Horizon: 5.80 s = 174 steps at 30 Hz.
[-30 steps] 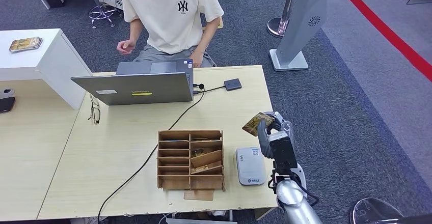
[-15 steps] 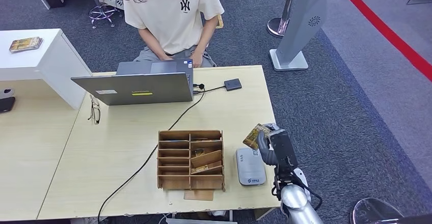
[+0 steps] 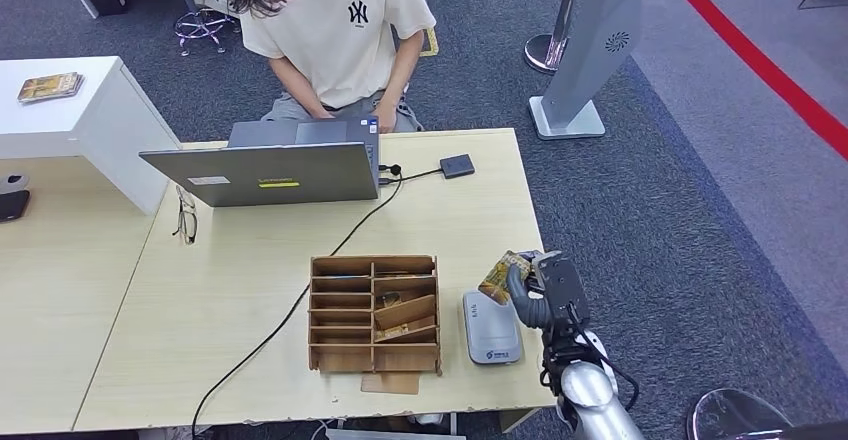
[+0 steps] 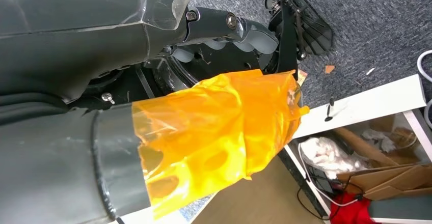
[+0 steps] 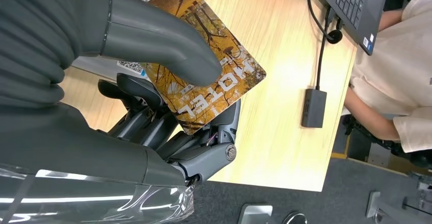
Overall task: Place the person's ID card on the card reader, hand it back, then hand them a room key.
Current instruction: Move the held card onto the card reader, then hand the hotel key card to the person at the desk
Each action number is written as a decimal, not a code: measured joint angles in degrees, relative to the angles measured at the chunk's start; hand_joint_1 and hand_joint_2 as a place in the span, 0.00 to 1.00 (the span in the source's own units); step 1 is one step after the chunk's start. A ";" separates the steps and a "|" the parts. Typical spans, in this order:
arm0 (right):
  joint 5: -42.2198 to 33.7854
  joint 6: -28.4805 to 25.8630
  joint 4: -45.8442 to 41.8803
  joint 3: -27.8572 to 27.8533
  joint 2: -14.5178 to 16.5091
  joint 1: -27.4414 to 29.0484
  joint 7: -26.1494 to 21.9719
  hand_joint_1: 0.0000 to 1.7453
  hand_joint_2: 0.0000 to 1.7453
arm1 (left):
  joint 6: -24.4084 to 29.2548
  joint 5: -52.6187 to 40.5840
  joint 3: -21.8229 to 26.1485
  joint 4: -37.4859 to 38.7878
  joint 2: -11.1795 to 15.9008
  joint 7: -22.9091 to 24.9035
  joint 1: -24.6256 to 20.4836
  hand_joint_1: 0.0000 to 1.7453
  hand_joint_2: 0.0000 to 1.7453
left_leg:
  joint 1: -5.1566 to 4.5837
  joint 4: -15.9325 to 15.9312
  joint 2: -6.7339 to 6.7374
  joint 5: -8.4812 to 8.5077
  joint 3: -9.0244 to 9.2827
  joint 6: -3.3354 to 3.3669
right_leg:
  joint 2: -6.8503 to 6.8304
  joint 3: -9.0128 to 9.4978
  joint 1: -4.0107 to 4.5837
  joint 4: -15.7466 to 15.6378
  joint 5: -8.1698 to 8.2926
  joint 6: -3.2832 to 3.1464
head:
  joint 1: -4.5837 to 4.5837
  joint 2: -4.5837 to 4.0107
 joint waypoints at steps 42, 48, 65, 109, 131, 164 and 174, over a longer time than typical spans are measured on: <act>2.18 5.21 -5.65 3.85 -9.73 4.90 8.32 1.00 1.00 | 1.30 4.59 2.39 0.04 0.00 0.97 -1.05 0.00 0.00 | 0.00 0.00 0.00 -0.05 -0.02 0.00 | 0.00 0.01 0.00 0.00 -0.01 0.02 | -0.01 0.00; 4.15 5.22 -4.67 5.39 -9.71 4.74 9.09 1.00 1.00 | 0.82 4.60 2.41 0.13 0.00 1.00 -1.28 0.00 0.00 | 0.00 0.00 0.00 -0.05 -0.04 0.00 | -0.01 0.01 0.00 0.00 -0.02 0.02 | 0.00 0.00; 7.75 4.60 -1.89 7.55 -8.41 3.90 8.05 1.00 1.00 | 0.69 4.66 2.44 0.32 0.00 1.13 -1.82 0.00 0.00 | 0.00 0.00 -0.01 -0.05 -0.04 0.00 | -0.02 0.01 0.00 0.00 -0.02 0.02 | 0.00 0.00; 30.29 -2.07 0.53 9.66 -7.66 2.68 6.03 1.00 1.00 | 2.99 4.60 1.78 0.35 -0.02 1.14 -1.19 0.00 0.00 | 0.00 0.00 -0.01 -0.05 -0.01 0.00 | -0.01 0.03 0.00 0.00 -0.02 0.02 | 0.01 0.00; 30.39 -2.62 7.39 8.21 -6.01 -0.23 5.00 1.00 1.00 | 1.83 3.00 1.78 0.35 -0.02 2.15 -1.20 0.00 0.00 | 0.00 0.00 0.00 -0.05 0.11 0.00 | -0.01 0.15 0.00 0.00 -0.02 0.02 | 0.01 0.00; 31.24 -3.06 8.45 7.90 -5.42 -0.58 4.63 1.00 1.00 | 1.85 3.52 1.78 0.35 -0.02 2.05 -1.20 0.00 0.00 | 0.00 0.00 0.00 -0.05 0.20 0.00 | 0.00 0.22 0.00 0.00 -0.01 0.02 | 0.01 0.00; 31.26 -3.03 8.59 7.83 -5.38 -0.62 4.63 1.00 1.00 | 1.84 3.54 1.78 0.35 -0.02 2.05 -1.20 0.00 0.00 | 0.00 0.00 0.00 -0.05 0.21 0.00 | 0.00 0.23 0.00 0.00 -0.01 0.02 | 0.01 0.00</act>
